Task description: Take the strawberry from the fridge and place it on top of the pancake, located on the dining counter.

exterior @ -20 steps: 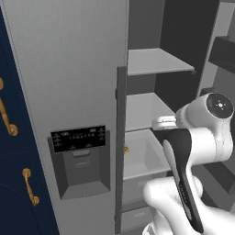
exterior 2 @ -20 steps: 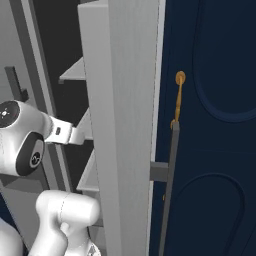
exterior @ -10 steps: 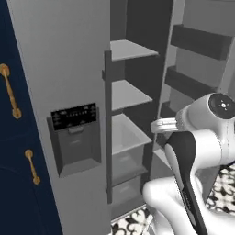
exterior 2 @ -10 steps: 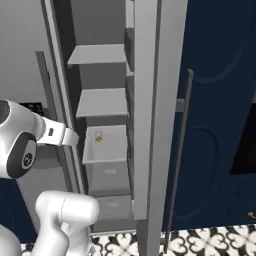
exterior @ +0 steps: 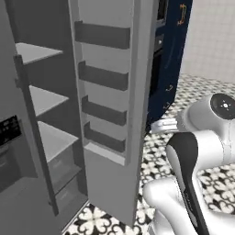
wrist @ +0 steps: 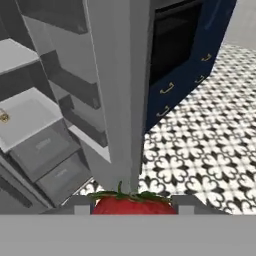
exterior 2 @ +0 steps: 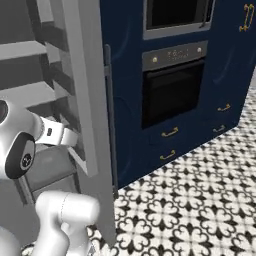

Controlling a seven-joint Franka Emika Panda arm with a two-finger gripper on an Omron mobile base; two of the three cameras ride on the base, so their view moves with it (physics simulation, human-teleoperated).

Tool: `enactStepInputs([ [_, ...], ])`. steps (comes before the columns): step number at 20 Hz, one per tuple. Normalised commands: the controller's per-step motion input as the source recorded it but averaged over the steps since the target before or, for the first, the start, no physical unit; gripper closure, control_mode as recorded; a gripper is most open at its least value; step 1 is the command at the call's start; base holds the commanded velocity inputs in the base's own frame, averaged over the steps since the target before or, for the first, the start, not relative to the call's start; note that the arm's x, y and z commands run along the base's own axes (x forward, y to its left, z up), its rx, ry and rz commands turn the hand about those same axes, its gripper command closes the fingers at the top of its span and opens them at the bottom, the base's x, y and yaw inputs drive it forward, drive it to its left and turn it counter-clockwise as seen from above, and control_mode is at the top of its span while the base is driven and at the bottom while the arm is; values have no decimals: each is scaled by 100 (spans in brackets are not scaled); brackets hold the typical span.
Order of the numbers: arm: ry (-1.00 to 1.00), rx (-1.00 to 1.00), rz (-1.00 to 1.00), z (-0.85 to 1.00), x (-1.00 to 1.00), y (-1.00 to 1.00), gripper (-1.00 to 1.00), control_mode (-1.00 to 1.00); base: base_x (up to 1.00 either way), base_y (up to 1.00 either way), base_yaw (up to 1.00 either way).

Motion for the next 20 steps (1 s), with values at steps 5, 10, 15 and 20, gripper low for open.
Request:
enactStepInputs([
  [5, 0, 0, 0, 0, 0, 0, 100, 100, 0, -30, -92],
  [10, 0, 0, 0, 0, 0, 0, 100, 100, 0, -90, -69],
  [15, 0, 0, 0, 0, 0, 0, 100, 100, 29, -100, -44],
  [20, 0, 0, 0, 0, 0, 0, 100, 100, 96, -100, -23],
])
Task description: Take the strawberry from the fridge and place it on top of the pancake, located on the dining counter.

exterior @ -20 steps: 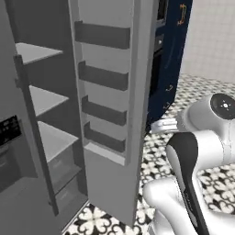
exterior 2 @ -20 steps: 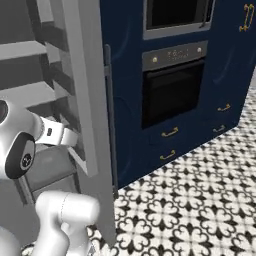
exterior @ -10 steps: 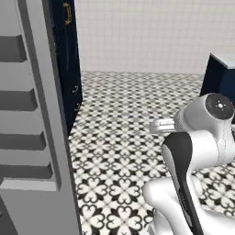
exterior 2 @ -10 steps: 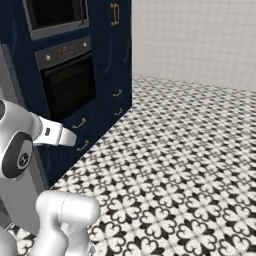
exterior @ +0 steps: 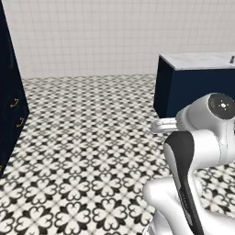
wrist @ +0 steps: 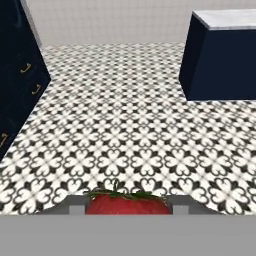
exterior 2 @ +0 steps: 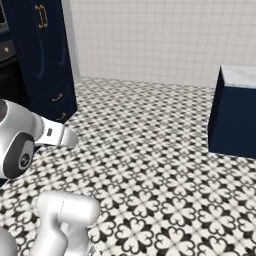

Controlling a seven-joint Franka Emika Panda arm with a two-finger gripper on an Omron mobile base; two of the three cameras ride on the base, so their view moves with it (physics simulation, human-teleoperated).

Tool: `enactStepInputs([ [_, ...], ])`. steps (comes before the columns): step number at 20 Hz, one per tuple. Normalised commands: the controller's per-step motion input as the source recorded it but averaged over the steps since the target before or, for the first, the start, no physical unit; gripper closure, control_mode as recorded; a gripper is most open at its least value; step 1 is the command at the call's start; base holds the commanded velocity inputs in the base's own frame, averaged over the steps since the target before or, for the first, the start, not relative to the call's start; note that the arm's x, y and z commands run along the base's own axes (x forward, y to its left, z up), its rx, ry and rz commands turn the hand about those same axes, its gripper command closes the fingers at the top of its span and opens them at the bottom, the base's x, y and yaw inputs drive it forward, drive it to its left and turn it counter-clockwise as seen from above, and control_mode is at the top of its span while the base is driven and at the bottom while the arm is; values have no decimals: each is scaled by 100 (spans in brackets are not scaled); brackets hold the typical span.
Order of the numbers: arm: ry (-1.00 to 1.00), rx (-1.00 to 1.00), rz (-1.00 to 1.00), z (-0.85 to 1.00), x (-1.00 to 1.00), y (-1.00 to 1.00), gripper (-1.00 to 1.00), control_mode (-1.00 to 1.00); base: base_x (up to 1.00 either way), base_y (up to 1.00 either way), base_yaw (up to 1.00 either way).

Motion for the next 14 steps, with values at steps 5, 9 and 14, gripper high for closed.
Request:
enactStepInputs([
  [5, 0, 0, 0, 0, 0, 0, 100, 100, 100, -97, -18],
  [9, 0, 0, 0, 0, 0, 0, 100, 100, 100, -18, -22],
  [14, 0, 0, 0, 0, 0, 0, 100, 100, 100, 17, -10],
])
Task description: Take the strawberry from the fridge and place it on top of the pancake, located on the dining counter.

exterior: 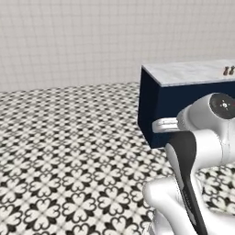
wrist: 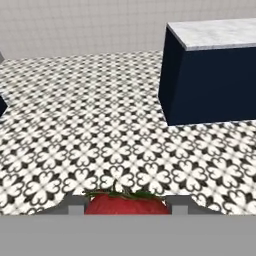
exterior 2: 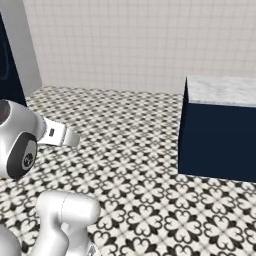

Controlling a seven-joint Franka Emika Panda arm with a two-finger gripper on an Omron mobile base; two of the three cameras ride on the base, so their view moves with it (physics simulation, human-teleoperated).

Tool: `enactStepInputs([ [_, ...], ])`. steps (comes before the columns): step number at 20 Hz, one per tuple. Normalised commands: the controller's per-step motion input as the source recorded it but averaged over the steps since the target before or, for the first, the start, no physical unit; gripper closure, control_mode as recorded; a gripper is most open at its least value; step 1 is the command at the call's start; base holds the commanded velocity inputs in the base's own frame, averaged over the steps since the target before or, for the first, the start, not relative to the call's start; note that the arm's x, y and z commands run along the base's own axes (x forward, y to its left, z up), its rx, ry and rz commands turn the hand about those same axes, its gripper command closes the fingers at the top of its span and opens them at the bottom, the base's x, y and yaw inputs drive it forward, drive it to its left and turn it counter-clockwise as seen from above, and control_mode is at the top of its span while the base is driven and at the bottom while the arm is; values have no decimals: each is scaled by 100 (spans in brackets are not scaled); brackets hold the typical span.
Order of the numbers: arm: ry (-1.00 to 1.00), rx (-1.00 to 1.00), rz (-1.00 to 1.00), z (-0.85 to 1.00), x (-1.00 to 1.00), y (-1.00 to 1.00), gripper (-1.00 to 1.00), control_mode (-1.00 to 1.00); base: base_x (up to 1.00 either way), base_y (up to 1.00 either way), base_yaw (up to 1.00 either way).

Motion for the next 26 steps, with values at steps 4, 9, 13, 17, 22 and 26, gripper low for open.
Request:
enactStepInputs([
  [4, 0, 0, 0, 0, 0, 0, 100, 100, 100, 24, -6],
  [9, 0, 0, 0, 0, 0, 0, 100, 100, 100, 30, -10],
  [13, 0, 0, 0, 0, 0, 0, 100, 100, 100, 26, -12],
  [17, 0, 0, 0, 0, 0, 0, 100, 100, 79, 34, -22],
  [22, 0, 0, 0, 0, 0, 0, 100, 100, 100, 59, -35],
  [26, 0, 0, 0, 0, 0, 0, 100, 100, 100, 74, -48],
])
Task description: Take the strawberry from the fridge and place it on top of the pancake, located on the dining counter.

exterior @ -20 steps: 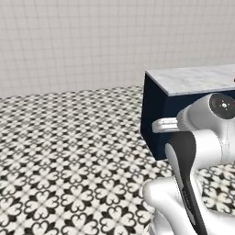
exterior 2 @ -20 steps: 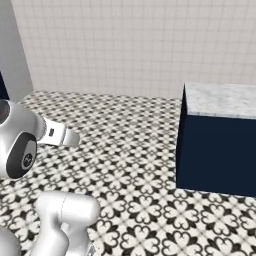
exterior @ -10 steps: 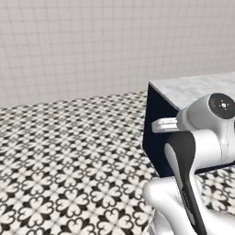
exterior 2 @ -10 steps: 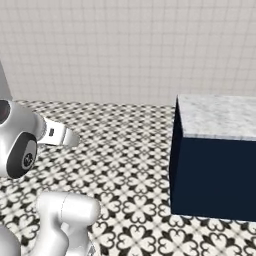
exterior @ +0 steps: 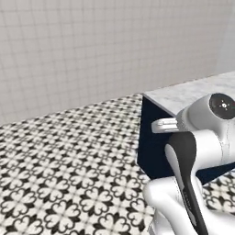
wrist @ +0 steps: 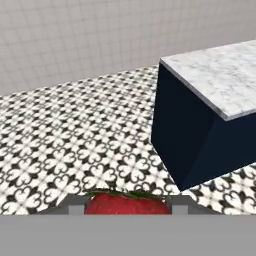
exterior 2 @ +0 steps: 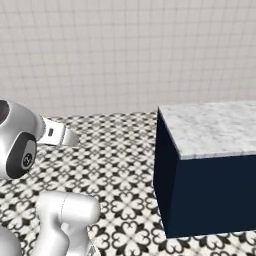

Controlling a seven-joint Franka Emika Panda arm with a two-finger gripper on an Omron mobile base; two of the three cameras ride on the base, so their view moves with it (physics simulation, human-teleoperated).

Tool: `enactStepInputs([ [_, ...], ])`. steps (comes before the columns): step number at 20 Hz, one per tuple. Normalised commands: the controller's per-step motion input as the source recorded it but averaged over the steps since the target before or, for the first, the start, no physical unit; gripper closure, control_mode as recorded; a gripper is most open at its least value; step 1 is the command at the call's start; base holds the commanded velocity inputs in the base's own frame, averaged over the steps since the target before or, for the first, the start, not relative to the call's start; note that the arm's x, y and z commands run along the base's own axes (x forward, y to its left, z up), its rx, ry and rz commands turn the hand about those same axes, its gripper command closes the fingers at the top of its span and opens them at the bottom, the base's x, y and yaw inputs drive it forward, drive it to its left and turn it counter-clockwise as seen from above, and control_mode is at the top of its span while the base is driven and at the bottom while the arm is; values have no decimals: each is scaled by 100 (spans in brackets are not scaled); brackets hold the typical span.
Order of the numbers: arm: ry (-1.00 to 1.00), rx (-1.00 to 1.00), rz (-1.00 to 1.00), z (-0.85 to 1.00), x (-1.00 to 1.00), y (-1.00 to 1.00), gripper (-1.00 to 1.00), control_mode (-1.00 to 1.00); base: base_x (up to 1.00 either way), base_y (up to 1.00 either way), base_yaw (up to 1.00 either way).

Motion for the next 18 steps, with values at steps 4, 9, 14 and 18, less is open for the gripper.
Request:
enactStepInputs([
  [4, 0, 0, 0, 0, 0, 0, 100, 100, 100, 89, -53],
  [9, 0, 0, 0, 0, 0, 0, 100, 100, 100, 94, -55],
  [14, 0, 0, 0, 0, 0, 0, 100, 100, 100, 97, -55],
  [18, 0, 0, 0, 0, 0, 0, 100, 100, 88, 100, -44],
])
